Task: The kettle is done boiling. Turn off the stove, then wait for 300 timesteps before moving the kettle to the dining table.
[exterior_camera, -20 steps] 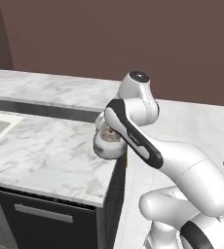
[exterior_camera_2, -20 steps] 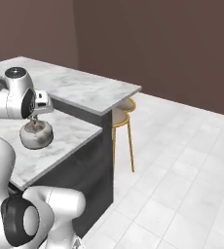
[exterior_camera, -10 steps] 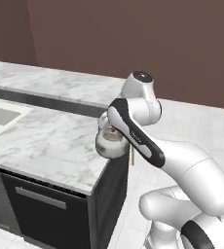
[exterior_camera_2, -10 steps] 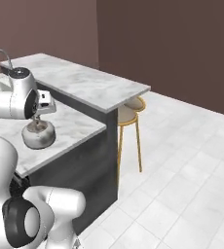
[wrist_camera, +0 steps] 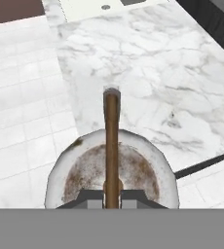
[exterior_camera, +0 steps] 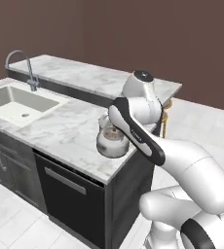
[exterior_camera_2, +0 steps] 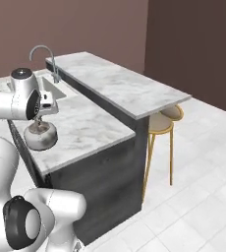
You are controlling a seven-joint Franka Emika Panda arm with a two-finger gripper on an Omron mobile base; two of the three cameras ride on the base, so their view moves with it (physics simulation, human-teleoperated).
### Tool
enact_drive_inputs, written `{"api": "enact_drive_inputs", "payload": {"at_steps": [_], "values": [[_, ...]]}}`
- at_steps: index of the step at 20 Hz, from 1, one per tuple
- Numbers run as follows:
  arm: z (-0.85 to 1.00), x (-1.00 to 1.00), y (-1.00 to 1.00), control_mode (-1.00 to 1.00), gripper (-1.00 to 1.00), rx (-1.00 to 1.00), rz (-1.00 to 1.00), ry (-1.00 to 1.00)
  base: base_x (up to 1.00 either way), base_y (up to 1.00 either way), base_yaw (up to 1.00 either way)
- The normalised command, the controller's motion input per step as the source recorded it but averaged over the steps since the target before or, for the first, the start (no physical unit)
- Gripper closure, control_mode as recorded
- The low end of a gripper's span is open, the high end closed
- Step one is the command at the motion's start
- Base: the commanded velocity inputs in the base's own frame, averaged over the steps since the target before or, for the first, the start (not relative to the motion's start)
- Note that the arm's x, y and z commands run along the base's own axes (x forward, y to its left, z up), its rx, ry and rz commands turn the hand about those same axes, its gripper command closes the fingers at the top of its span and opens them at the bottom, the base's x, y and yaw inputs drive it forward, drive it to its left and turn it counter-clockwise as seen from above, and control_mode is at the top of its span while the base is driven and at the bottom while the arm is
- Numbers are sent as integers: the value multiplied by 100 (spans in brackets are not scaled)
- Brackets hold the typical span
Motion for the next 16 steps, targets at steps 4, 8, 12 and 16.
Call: {"api": "enact_drive_inputs", "payload": {"at_steps": [4,8,12,16], "values": [[0,0,0,100,100,0,0,0,6,-44,42],[0,0,0,100,100,0,0,0,8,-48,42],[0,0,0,100,100,0,0,0,9,-50,41],[0,0,0,100,100,0,0,0,8,-54,40]]}}
